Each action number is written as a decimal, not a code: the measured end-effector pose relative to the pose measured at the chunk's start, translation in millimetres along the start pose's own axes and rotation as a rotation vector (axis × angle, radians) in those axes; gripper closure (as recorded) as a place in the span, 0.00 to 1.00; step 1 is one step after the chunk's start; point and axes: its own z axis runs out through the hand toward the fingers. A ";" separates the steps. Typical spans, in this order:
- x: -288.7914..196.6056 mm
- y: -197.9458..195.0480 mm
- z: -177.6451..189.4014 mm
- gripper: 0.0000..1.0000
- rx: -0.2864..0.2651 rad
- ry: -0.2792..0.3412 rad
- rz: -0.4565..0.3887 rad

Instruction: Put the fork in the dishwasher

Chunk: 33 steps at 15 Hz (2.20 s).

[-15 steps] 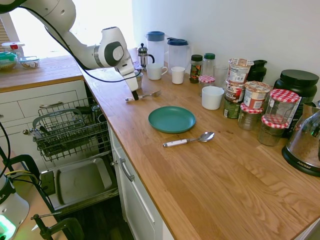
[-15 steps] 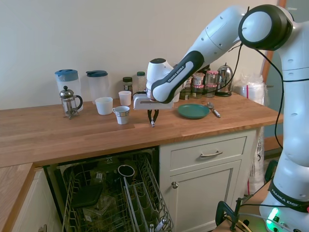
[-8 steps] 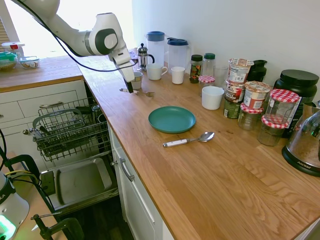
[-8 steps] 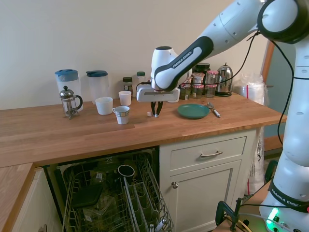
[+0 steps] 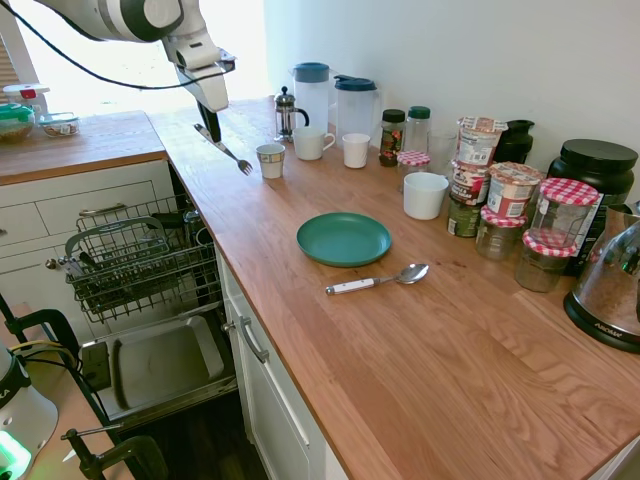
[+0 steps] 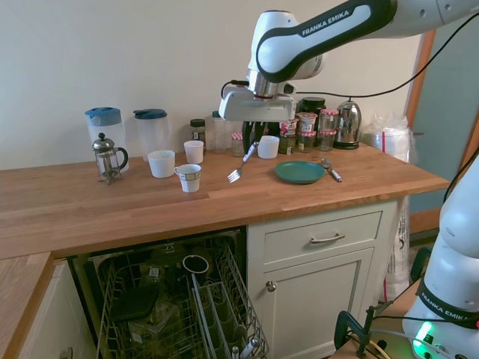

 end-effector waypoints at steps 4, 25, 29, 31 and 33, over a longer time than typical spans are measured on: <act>-71.4 10.8 2.7 1.00 -0.089 -0.040 -0.147; -231.0 18.9 127.4 1.00 -0.322 -0.092 -0.171; -235.7 10.3 149.9 1.00 -0.285 -0.028 -0.104; -240.8 10.9 157.6 1.00 -0.291 -0.044 -0.105; -247.2 12.9 160.6 1.00 -0.300 -0.056 -0.109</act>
